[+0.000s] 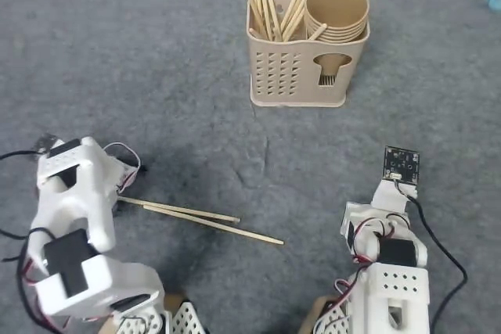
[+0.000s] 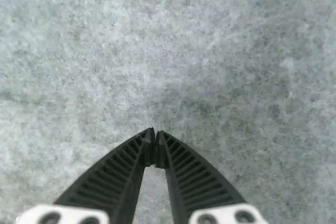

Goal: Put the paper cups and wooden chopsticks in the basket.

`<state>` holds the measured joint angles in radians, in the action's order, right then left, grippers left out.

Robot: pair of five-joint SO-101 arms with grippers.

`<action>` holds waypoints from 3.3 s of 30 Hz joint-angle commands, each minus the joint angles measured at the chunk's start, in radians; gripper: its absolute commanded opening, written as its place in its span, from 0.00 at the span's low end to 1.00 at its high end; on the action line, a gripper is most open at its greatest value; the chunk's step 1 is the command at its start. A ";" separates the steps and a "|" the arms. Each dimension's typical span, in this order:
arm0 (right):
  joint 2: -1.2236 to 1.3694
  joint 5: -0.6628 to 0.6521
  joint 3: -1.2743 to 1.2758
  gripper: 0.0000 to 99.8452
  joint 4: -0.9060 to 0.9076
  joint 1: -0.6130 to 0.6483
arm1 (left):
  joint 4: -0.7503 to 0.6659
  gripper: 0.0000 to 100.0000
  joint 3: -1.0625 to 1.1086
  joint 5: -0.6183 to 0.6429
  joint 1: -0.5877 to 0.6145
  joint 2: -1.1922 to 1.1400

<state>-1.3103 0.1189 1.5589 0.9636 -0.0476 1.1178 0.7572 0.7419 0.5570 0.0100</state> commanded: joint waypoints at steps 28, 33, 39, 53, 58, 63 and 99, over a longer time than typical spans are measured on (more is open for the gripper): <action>-0.013 -0.012 -0.005 0.01 -0.010 -0.010 | 0.321 0.01 -0.401 -0.091 -0.115 0.531; -0.013 -0.012 -0.005 0.01 -0.010 -0.010 | 0.270 0.01 -0.269 -0.091 -0.178 0.769; -0.013 -0.012 -0.005 0.01 -0.010 -0.010 | 0.023 0.01 -0.010 -0.092 -0.204 1.083; -0.013 -0.012 -0.005 0.01 -0.010 -0.010 | -0.776 0.01 0.249 -0.292 -0.506 1.508; -0.013 -0.012 -0.005 0.01 -0.010 -0.010 | -0.858 0.01 0.048 -0.295 -0.690 1.255; -0.013 -0.012 -0.005 0.01 -0.010 -0.010 | -0.862 0.01 -0.354 -0.296 -0.721 0.807; -0.013 -0.014 -0.005 0.01 -0.019 -0.002 | -0.769 0.32 -0.618 -0.440 -0.825 0.034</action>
<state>-1.3103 0.1189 1.5589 0.9636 -0.0476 0.2662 0.1481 0.3076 -0.2624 0.0222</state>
